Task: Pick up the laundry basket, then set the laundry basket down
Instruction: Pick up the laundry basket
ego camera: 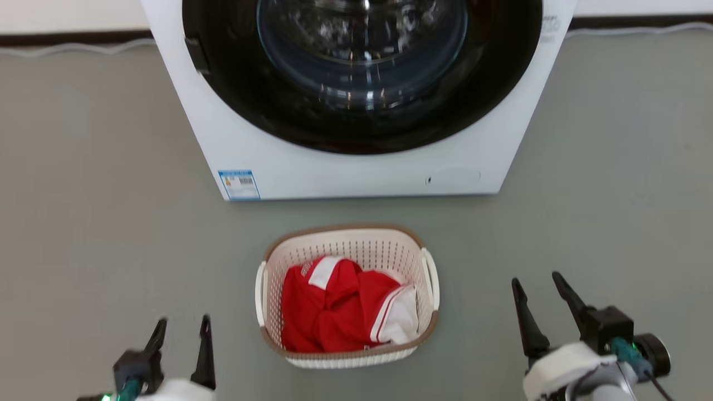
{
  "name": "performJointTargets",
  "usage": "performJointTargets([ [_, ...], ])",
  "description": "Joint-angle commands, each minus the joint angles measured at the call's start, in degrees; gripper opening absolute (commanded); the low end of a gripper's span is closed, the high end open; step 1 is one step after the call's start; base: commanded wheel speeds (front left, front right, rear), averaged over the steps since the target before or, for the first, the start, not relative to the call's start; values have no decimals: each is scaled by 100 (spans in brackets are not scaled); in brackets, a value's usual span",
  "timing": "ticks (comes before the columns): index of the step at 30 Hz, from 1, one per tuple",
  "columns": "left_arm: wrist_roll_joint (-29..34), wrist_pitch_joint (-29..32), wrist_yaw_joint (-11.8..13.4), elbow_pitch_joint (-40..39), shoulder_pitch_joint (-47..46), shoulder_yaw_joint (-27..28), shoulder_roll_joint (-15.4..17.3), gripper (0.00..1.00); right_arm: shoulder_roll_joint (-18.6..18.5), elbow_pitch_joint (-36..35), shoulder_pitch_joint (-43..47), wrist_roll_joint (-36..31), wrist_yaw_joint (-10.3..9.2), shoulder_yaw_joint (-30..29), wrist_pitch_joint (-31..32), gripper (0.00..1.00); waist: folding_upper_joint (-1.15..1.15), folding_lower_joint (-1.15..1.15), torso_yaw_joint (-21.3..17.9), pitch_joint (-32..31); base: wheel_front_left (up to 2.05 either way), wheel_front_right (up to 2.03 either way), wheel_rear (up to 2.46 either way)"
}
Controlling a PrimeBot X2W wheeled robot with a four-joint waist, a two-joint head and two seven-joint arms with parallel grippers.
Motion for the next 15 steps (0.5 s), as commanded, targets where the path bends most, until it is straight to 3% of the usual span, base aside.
performJointTargets([
  [1,-89,-60,-58,74,-420,164,56,100,-11,48,-367,86,35,167,-80,100,0,0,11,246,0,0,0],
  [11,-299,44,-330,1970,-2310,17,187,100,-11,1923,-2148,186,35,294,56,100,0,0,66,1387,0,0,0],
  [15,-303,90,-370,2477,-2860,-40,267,100,-11,2323,-2648,135,35,290,183,100,0,0,90,1795,0,0,0],
])
